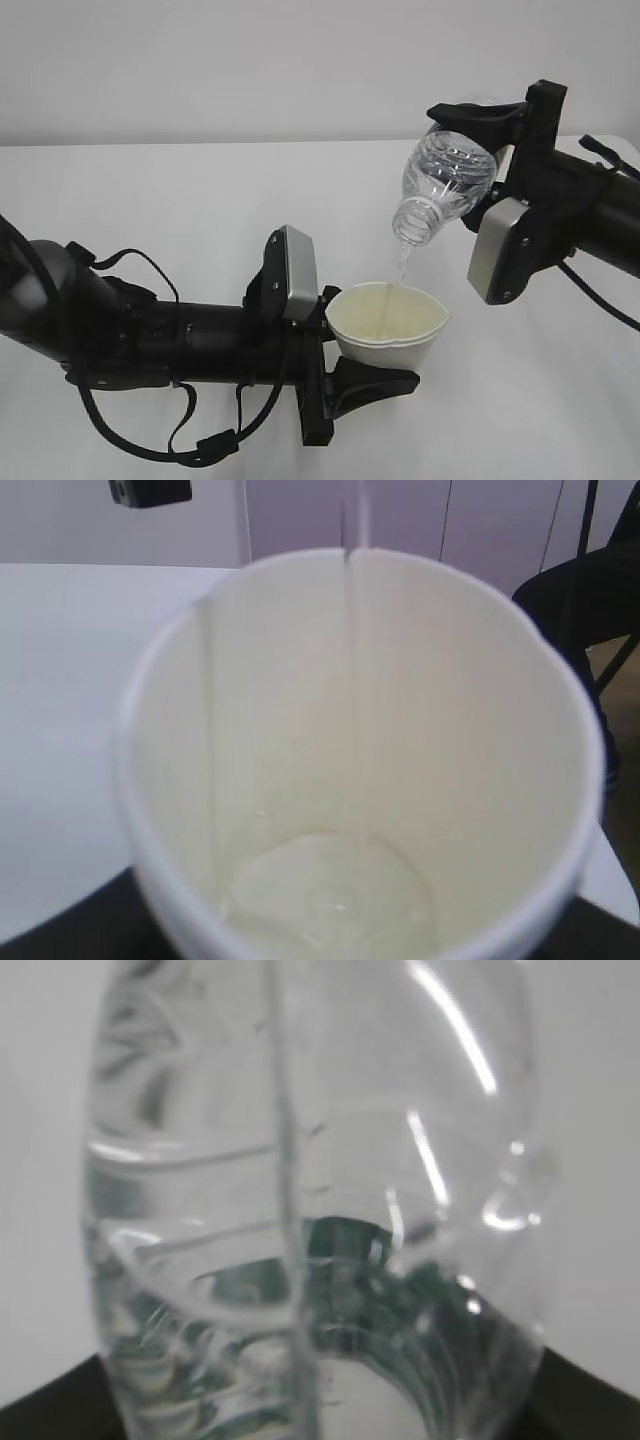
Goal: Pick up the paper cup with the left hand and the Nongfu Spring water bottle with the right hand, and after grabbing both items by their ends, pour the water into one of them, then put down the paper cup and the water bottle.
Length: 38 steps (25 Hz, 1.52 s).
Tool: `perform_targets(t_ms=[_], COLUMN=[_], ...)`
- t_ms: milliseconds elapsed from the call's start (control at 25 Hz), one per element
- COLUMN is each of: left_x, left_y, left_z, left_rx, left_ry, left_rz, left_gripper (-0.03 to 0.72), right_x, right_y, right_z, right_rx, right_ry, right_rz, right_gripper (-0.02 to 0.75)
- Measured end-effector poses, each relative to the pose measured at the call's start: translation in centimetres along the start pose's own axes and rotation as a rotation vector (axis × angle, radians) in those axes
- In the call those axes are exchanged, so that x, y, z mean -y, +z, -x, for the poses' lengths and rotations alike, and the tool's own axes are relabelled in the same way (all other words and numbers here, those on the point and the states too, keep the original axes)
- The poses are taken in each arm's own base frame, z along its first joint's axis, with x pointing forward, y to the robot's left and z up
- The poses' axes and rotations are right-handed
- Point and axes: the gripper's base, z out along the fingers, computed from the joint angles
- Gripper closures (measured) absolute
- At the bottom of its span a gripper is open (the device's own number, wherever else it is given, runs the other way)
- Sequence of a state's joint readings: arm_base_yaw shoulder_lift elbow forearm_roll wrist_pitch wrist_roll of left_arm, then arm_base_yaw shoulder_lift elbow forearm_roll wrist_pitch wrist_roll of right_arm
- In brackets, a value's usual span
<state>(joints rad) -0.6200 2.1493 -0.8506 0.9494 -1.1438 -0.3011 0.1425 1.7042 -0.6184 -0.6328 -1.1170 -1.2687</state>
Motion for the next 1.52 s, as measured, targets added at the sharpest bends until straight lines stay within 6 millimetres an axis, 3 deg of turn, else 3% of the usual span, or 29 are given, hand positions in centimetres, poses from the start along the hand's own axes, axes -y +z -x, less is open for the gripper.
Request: perform_targets(t_ms=[1520], left_x=[0.19], left_y=[0.0], left_z=[-0.08], left_rx=[-0.008], left_ry=[0.01], left_rz=[-0.021], left_gripper=[0.258], right_x=[0.04], right_y=[0.0], right_z=[-0.13], right_rx=[-0.014], right_ry=[-0.007], right_rz=[-0.004], right_gripper=[0.262])
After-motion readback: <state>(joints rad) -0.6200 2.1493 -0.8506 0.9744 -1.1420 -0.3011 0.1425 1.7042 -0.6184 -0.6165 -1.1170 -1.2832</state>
